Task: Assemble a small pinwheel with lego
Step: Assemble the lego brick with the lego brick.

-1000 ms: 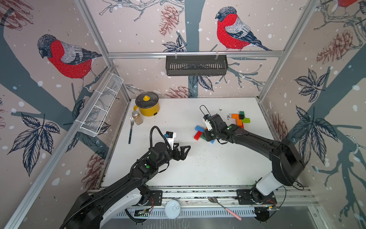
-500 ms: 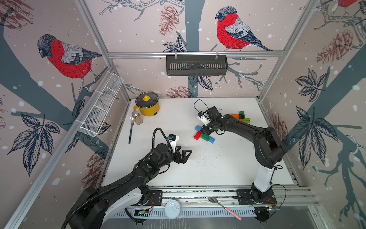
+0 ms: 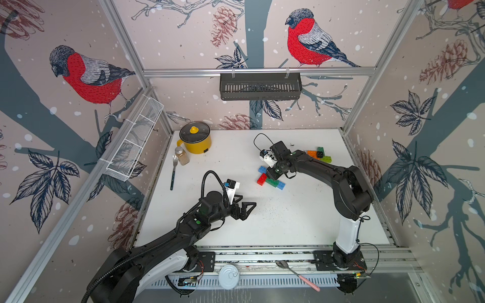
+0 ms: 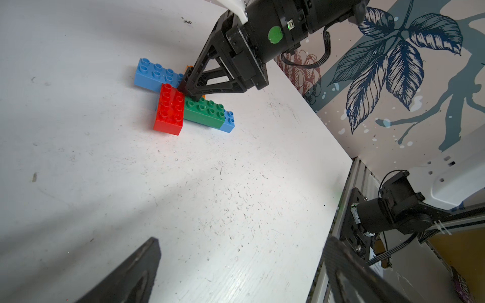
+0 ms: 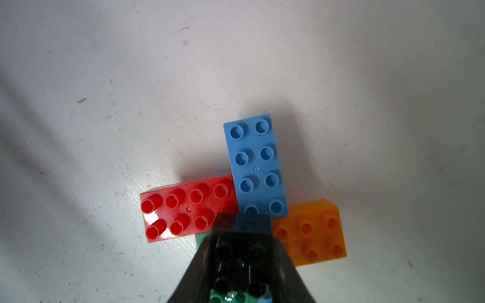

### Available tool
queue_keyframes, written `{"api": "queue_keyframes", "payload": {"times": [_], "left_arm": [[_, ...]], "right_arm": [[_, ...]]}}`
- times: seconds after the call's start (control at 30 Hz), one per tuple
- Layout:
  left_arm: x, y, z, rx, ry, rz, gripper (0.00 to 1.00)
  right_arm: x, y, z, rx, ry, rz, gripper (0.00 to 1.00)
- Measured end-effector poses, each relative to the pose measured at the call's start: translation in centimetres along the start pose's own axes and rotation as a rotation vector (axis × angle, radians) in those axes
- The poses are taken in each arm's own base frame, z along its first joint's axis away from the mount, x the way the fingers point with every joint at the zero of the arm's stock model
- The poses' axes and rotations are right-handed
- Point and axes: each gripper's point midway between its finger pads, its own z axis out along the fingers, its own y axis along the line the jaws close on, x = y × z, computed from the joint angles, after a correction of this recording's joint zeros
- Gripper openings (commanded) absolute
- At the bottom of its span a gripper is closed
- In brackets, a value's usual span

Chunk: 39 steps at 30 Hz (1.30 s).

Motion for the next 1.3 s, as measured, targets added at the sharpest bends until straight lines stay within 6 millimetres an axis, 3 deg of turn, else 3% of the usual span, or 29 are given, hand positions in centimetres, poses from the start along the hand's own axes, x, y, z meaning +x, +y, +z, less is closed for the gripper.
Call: {"api": "queue_keyframes", "payload": {"times": [1.3], "left_arm": [[-0.7, -0.2, -0.2, -0.005, -0.017, 0.012, 0.97]], "right_arm": [[0.9, 0.1, 1.6, 0.034, 0.126, -0.031, 0.23]]}}
